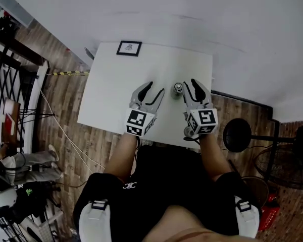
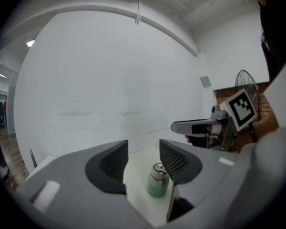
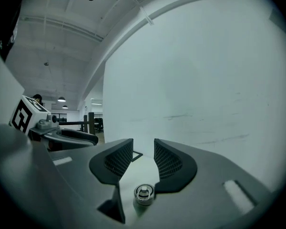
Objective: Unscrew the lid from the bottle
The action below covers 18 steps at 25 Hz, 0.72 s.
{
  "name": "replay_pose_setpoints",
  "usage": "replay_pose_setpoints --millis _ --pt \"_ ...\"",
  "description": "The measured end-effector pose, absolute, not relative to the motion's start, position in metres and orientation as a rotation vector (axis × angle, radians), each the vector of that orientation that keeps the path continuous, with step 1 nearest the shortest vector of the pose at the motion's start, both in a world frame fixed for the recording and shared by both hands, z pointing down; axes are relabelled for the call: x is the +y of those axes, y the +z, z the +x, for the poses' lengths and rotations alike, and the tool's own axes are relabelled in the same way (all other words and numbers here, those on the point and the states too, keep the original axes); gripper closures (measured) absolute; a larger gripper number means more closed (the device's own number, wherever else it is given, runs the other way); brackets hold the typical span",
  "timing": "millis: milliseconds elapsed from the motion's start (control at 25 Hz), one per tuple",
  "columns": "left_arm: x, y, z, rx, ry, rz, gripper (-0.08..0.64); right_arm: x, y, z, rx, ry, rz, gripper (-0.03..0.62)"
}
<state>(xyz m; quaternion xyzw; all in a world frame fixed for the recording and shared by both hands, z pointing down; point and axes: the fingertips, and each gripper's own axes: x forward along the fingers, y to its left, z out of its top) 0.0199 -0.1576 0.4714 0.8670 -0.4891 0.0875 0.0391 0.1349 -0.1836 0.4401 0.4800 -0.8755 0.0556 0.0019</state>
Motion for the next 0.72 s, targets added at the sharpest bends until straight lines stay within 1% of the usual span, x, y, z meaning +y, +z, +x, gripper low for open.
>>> replay_pose_setpoints --millis 40,120,600,720 --pt "-0.156 0.477 0.022 -1.485 0.277 2.658 0.326 -0.184 0.444 0.133 -2.75 0.184 1.48 0.472" --pt "-0.155 0.489 0.026 -1.458 0.285 2.655 0.304 -0.185 0.455 0.131 -2.743 0.209 1.44 0.455" --pt "-0.157 0.574 0.071 -1.247 0.433 2.76 0.293 -0.189 0.54 0.118 -2.623 0.257 1.269 0.372" --pt "-0.161 0.599 0.082 -1.174 0.469 2.775 0.265 -0.195 0.554 0.116 -2.603 0.251 1.258 0.348"
